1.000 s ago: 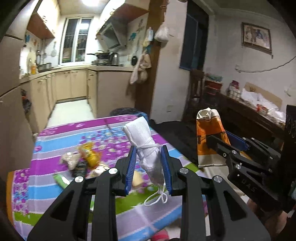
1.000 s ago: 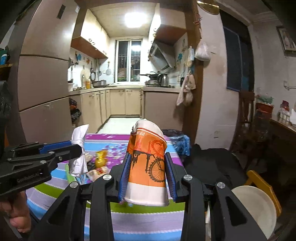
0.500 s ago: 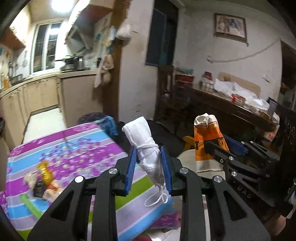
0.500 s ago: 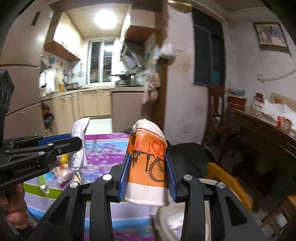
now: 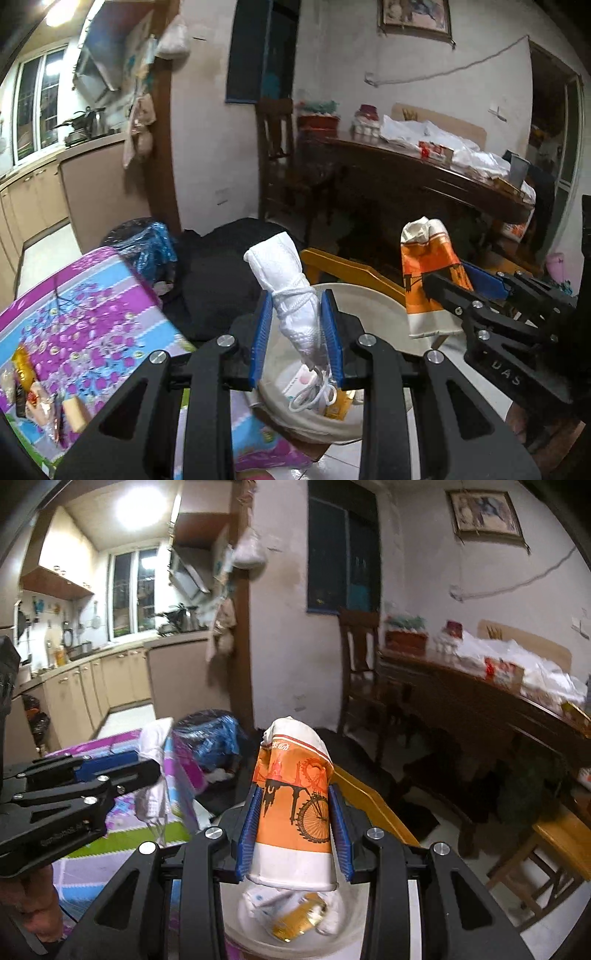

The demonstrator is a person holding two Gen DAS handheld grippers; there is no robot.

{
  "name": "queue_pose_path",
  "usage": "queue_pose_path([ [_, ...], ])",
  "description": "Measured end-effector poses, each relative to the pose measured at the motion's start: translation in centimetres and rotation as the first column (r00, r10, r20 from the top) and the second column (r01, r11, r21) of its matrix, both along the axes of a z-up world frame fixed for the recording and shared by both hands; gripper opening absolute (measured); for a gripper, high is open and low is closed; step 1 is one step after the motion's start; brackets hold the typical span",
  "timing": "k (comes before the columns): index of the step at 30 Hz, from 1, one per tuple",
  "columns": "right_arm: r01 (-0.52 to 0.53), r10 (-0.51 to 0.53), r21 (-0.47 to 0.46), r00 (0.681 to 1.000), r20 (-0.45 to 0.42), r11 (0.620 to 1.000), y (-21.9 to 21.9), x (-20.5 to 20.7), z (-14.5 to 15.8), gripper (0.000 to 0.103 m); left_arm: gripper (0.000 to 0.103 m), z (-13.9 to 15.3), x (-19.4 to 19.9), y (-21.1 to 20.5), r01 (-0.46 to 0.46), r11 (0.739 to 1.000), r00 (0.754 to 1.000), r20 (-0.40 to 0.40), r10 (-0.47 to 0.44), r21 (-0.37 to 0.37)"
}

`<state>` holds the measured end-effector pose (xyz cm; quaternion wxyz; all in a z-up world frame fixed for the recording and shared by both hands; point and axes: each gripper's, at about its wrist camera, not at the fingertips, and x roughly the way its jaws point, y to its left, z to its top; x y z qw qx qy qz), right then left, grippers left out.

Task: Collect trash
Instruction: 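Open both tools over the white bucket to drop tissue and cup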

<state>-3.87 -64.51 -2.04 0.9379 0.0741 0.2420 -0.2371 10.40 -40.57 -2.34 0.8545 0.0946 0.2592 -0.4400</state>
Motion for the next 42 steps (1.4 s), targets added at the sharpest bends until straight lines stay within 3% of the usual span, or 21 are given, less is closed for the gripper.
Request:
queue_pose_path([
  [7, 0.026, -0.014, 0.129, 0.996, -0.091, 0.991, -4.5, 1.7, -3.5, 0.037, 0.026, -1.5, 0.8, -3.3, 0.06, 0.997, 0.994, -0.097, -0.056, 0.041],
  [11, 0.028, -0.007, 0.167, 0.992, -0.125, 0.986, -4.6, 2.2, -5.3, 0.037, 0.026, -3.1, 1.6, -4.8, 0.077, 0.994, 0.985, -0.159, -0.064, 0.074],
  [19, 0.029, 0.001, 0.188, 0.988, -0.157, 0.982, -4.1, 2.7, -7.8, 0.037, 0.026, -5.0, 2.1, -5.9, 0.068, 0.99, 0.984, -0.173, -0.046, 0.121],
  [35, 0.032, 0.006, 0.204, 0.983, -0.182, 0.978, -3.6, 3.7, -9.1, 0.038, 0.026, -7.0, 2.7, -7.0, 0.078, 0.983, 0.979, -0.199, -0.044, 0.168],
  [42, 0.035, 0.01, 0.225, 0.981, -0.196, 0.974, -3.7, 4.2, -10.3, 0.039, 0.031, -8.2, 3.4, -7.6, 0.075, 0.975, 0.973, -0.229, -0.026, 0.208],
])
